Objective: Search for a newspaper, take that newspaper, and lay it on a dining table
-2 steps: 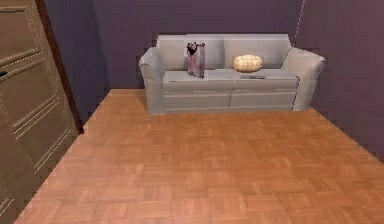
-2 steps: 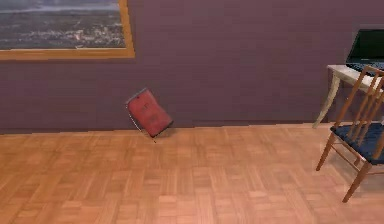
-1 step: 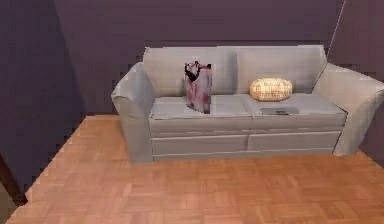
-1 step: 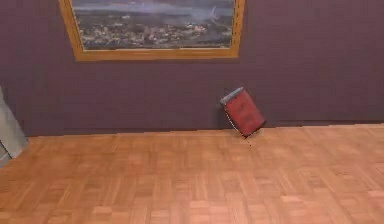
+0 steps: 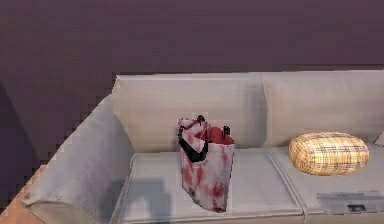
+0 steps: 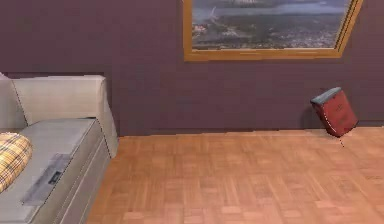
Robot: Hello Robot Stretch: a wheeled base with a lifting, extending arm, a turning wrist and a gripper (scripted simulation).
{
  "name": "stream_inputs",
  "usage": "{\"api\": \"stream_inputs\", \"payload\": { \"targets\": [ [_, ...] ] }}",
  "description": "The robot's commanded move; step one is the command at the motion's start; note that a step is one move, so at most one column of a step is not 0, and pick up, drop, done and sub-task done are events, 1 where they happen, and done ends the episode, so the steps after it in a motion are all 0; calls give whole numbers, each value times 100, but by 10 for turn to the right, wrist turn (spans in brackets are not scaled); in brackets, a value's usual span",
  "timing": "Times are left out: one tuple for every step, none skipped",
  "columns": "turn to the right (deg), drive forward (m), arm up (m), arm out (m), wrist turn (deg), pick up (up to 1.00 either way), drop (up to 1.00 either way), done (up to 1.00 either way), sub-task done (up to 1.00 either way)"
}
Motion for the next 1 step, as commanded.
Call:
{"api": "stream_inputs", "payload": {
  "targets": [
    [-390, 0, 0, 0, 0, 0, 0, 0, 0]
  ]
}}
